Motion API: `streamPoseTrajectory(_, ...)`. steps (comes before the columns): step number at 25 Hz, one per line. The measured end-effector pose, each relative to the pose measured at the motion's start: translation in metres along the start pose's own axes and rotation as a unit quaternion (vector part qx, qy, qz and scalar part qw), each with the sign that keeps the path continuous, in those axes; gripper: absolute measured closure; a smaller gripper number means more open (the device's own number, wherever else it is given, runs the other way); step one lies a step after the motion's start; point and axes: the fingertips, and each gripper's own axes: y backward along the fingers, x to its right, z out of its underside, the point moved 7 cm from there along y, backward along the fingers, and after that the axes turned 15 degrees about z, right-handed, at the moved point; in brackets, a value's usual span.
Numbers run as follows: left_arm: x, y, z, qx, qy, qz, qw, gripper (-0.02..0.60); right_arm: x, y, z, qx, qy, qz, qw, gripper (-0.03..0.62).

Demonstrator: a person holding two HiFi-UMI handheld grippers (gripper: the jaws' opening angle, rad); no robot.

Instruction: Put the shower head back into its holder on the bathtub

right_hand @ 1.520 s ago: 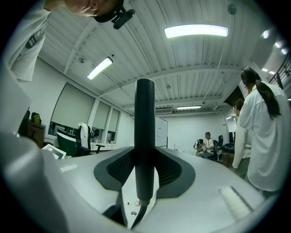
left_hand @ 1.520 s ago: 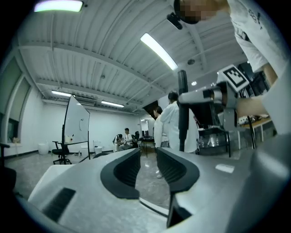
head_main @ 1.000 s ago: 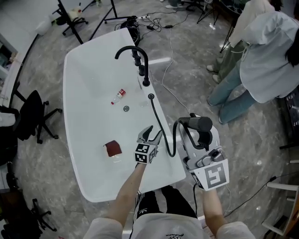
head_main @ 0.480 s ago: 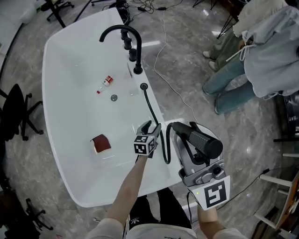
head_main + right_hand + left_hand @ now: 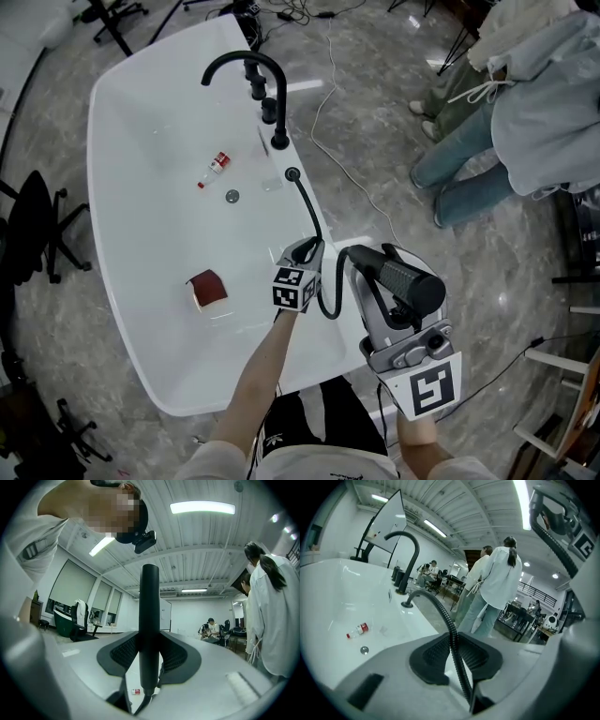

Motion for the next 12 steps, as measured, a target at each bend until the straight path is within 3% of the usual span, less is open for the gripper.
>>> streamPoseTrajectory(7,-0.037,0.03,-0.079,0.036,-0.053,-0.038,0.9972,0.523,-0.007,-0.009,-0.014,0.013,0.001,0.003,1.0,0.453)
streamPoseTrajectory(12,-0.042,0.04,-0.057,-0.071,0.031,0.006,0.997,0.523,0.0,-0.014,-0.022,0.016,-0.001,0.008,1.0,0.453)
